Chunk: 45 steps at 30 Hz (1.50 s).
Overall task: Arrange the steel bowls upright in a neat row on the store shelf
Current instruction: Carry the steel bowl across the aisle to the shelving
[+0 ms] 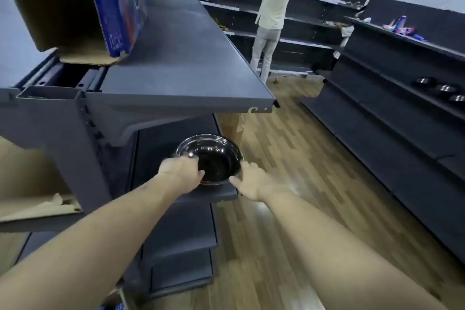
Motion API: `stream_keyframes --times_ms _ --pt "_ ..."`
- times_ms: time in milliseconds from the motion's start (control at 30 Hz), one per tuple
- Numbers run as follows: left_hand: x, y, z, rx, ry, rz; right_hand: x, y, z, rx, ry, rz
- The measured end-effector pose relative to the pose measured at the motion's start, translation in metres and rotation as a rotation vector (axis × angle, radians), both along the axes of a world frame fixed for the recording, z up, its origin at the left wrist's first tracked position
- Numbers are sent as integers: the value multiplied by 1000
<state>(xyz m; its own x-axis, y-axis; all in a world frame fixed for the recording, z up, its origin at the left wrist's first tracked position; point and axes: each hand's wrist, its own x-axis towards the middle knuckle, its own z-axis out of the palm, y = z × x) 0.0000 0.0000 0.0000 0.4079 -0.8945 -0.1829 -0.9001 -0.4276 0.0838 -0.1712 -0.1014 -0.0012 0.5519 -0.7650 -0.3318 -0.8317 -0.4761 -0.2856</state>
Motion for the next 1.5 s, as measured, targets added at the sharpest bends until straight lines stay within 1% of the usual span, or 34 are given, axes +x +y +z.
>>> stream_keyframes --times_ms 167,433,533,633,667,700,767,833,933,1000,1100,1333,1500 --pt "26 -19 -8 20 -16 55 27 -37 -20 34 -12 -37" --pt "45 -29 -11 74 32 182 55 -72 -52 115 106 -54" --pt "41 -34 -16 89 45 167 60 -84 -56 100 45 -98" --pt "35 -48 -17 63 21 127 53 -102 -55 220 -47 -202" --pt "30 -54 -15 53 26 123 40 -105 -48 215 -35 -207" --pt "24 -61 -14 50 24 118 27 -110 -45 221 -78 -238" --pt "10 -78 -15 47 0 93 2 -125 -42 282 -245 -349" --pt "-8 -99 -14 34 -10 59 -26 -144 -37 250 -284 -399" --pt "-42 -138 -6 26 -64 -29 -67 -174 -29 225 -354 -506" --pt "-69 -170 0 20 -94 -90 -100 -193 -20 273 -428 -591" --pt "-118 -217 9 -20 -141 -207 -154 -214 -5 267 -524 -707" --pt "-234 -303 30 -69 -190 -426 -275 -257 18 165 -573 -890" --pt "-293 -354 34 -61 -203 -549 -345 -286 20 87 -577 -1020"
